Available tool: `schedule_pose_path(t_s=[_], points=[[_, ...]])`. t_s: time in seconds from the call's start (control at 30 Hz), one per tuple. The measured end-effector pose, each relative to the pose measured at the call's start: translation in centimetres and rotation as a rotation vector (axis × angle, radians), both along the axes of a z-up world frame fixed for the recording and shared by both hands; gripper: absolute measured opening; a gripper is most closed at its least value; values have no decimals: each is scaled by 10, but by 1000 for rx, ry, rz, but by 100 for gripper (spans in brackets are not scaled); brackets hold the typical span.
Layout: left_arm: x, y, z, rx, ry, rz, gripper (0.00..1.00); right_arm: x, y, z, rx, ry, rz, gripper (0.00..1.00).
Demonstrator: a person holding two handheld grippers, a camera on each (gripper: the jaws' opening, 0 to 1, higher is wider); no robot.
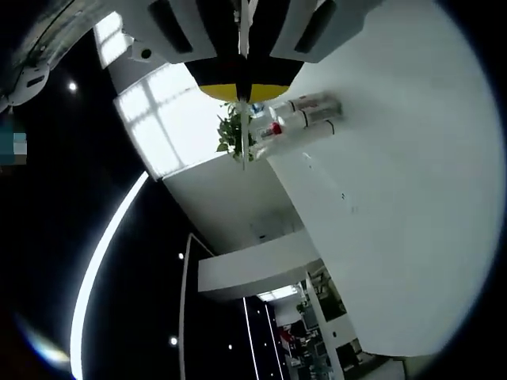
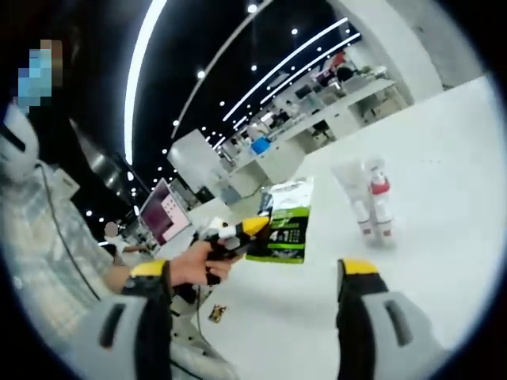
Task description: Arrange the skincare products in the storage area until every visible bottle or jar stands upright without overlapping.
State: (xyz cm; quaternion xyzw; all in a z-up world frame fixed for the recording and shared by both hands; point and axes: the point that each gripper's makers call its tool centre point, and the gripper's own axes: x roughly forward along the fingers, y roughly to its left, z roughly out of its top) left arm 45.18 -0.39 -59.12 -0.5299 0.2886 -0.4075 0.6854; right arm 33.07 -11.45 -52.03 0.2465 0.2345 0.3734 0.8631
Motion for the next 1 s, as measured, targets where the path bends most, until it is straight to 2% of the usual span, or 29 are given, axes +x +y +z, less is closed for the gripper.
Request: schedule_pose_path(t_s=[0.13,0.23,0.43,0.6,0.83,0.9,0.93,1.0], points=[[11,-5,-15,29,21,-7,1,0,-8,-6,-46,9,-25,93],[18,-6,-27,60,44,-6,1,-2,-13,-8,-68,15,-33,94],[40,-1,-52,76,97,10,1,-2,-22,-12,-69,35,-59,94],[54,-6,-69,92,133,8,1,-5,-29,-16,-75,53,-79,94],[65,-16,-101,147,191,-7,1,-9,-41,-23,-66,89,-120,94],[61,-23,-102,166,210,-5,1,-10,-42,-24,-47,98,-130,94],[66,-21,-109,179,215,-4,1,-10,-41,-24,-43,100,-130,94],[67,-25,-112,186,230,-1,1,-11,-42,-26,-48,106,-133,94]])
